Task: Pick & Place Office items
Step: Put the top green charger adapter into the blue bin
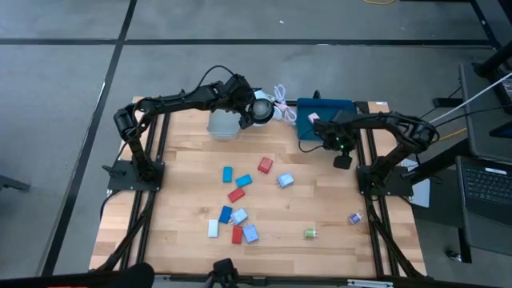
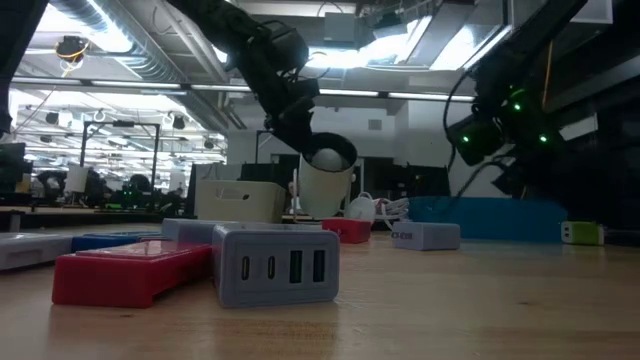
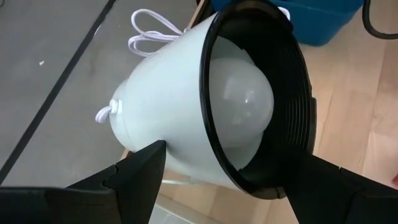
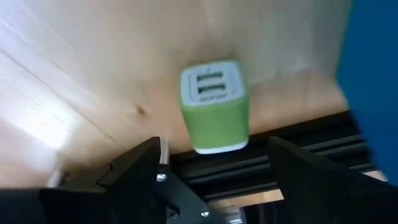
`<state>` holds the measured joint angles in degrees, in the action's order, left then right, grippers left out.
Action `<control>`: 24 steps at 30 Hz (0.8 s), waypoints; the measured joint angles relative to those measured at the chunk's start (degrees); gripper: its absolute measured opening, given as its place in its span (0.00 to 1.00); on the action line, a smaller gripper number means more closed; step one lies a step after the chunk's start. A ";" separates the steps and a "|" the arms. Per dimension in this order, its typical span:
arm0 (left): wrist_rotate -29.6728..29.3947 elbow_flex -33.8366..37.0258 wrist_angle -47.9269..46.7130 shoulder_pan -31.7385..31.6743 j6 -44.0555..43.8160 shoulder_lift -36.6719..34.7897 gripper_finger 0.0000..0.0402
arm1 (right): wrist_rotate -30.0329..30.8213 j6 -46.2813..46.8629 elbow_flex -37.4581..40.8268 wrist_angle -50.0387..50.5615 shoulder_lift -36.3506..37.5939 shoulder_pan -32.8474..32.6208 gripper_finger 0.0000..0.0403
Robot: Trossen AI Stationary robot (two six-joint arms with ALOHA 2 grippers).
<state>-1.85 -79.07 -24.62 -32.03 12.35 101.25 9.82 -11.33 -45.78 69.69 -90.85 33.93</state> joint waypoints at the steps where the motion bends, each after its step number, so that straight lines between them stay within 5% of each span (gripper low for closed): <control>1: 0.03 0.00 0.16 0.00 -0.02 0.00 0.73 | -0.10 0.04 -0.87 0.00 0.00 0.00 0.74; 24: 0.33 0.00 0.87 0.00 -0.62 0.00 0.73 | -0.35 1.45 2.56 -7.75 0.02 0.00 0.73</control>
<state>-1.52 -79.07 -23.75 -32.03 11.73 101.25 9.47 -9.88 -43.22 61.94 -90.83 33.93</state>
